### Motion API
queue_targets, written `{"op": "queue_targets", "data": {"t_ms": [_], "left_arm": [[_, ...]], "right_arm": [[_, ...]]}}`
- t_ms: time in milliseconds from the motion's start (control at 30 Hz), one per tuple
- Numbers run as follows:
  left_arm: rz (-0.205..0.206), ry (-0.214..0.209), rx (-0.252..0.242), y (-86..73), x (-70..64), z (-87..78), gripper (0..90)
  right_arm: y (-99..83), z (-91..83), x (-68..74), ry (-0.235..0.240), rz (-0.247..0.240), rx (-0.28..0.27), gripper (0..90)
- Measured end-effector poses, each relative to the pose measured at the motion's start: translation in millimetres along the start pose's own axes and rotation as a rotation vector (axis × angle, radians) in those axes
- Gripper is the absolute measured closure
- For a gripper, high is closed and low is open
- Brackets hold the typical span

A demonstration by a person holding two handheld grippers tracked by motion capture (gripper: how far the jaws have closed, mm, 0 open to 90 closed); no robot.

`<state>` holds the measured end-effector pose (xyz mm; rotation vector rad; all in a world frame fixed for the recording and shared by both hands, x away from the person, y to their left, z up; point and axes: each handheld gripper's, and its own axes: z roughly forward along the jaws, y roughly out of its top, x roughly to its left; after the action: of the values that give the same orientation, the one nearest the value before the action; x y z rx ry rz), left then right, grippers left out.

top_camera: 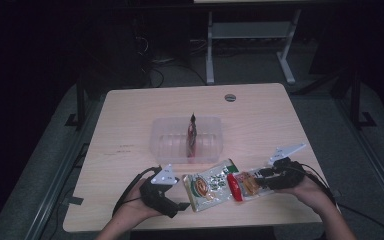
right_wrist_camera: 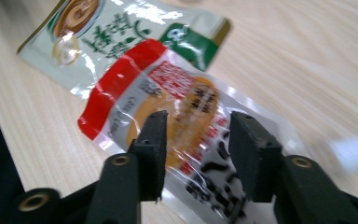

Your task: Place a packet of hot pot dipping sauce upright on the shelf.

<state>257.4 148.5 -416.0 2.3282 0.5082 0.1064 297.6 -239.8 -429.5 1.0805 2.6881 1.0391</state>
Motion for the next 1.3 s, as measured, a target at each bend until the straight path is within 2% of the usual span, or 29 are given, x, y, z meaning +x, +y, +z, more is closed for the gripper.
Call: {"op": "queue_targets", "data": {"t_ms": [100, 200, 300, 467, 633, 667, 733, 967, 1000, 1033, 1300], "left_arm": [[-0.002, -0.012, -0.019, 9.0, 0.8, 4.5, 20.5], [0.004, -0.018, -0.03, 15.8, 1.1, 8.2, 26.0], [0.016, -0.027, -0.047, 29.3, 2.5, 16.7, 36.0], [0.01, -0.048, -0.056, 42.4, 5.5, 27.4, 59.6], [0.024, -0.056, -0.067, 54.2, 7.9, 40.9, 80.9], [0.024, -0.056, -0.067, 54.2, 7.9, 40.9, 83.6], [0.036, -0.062, -0.074, 61.5, 8.6, 51.1, 88.4], [0.068, -0.104, -0.05, 77.1, 4.0, 84.3, 89.5], [0.068, -0.104, -0.05, 77.1, 4.0, 84.3, 89.5], [0.078, -0.109, -0.034, 80.2, 2.2, 94.8, 89.5], [0.091, -0.138, -0.004, 87.5, 1.4, 124.2, 89.4]], "right_arm": [[-7.5, -8.4, -2.1, -0.035, 0.037, -0.02, 47.2], [-11.8, -13.3, -3.2, -0.05, 0.047, -0.033, 42.6], [-14.3, -20.7, -7.4, -0.084, 0.065, -0.048, 36.2], [-19.2, -28.7, -15.7, -0.109, 0.105, -0.063, 32.9], [-26.4, -32.0, -26.5, -0.112, 0.136, -0.071, 32.0], [-27.8, -31.7, -28.7, -0.111, 0.139, -0.073, 31.8], [-30.5, -30.9, -32.4, -0.101, 0.16, -0.07, 31.4], [-38.3, -24.7, -39.9, -0.074, 0.205, -0.049, 31.0], [-38.3, -24.7, -39.9, -0.074, 0.205, -0.049, 31.0], [-40.7, -23.0, -40.4, -0.068, 0.217, -0.039, 31.0], [-45.4, -20.4, -40.8, -0.054, 0.225, -0.024, 31.0]]}}
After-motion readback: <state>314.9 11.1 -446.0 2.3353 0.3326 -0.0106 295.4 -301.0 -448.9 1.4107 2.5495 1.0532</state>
